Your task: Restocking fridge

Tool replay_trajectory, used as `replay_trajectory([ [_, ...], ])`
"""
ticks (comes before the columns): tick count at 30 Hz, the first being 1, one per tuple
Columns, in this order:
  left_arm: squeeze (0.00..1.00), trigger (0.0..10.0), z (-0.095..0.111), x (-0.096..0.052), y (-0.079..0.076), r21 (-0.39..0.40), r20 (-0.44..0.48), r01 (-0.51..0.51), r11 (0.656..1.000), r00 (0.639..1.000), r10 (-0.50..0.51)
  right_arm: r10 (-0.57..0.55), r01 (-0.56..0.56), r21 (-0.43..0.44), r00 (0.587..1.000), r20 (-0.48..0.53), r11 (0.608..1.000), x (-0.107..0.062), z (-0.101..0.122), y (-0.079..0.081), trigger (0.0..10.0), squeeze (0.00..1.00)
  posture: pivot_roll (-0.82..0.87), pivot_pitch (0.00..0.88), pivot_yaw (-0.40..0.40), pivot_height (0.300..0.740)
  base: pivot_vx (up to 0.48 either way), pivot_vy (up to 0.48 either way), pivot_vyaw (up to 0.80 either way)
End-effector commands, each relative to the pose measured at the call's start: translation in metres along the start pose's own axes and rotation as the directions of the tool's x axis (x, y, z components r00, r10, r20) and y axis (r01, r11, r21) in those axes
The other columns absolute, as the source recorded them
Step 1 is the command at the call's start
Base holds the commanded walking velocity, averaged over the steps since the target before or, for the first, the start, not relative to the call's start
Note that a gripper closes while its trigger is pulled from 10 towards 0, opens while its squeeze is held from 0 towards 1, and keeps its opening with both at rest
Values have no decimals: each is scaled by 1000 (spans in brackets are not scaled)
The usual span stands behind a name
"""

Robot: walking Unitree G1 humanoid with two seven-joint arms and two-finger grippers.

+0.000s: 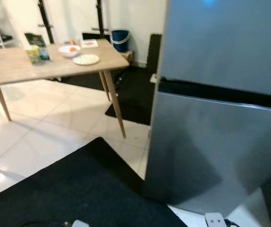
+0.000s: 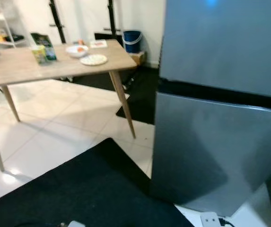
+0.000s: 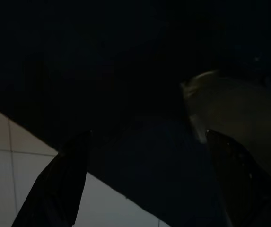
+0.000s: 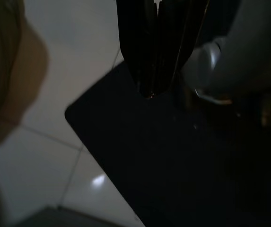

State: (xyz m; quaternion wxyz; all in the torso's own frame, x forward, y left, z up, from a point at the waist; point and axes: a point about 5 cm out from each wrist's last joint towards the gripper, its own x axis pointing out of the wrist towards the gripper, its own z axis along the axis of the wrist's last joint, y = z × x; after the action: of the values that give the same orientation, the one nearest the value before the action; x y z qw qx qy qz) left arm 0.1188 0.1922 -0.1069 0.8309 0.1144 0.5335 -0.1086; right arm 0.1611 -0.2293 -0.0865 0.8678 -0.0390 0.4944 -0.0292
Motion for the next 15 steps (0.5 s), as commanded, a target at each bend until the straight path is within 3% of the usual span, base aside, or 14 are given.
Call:
replay_trajectory([
  [1,0,10000,-2,0,-2,19,-18,16,1000,1000,-16,-13,13,-4,999,-31,1000,-2,-10,-4,10000,0,-13,6,2,740,345,0,0],
  [9,0,10000,-1,1,-4,-6,-12,13,1000,1000,-13,-15,15,3,999,-32,1000,-2,-11,-4,10000,0,-16,7,3,740,330,0,0],
  [15,0,10000,-1,1,-6,-15,-7,30,999,1000,-30,-19,20,12,999,-31,1000,-2,-11,-4,10000,0,-16,3,10,740,0,0,0],
])
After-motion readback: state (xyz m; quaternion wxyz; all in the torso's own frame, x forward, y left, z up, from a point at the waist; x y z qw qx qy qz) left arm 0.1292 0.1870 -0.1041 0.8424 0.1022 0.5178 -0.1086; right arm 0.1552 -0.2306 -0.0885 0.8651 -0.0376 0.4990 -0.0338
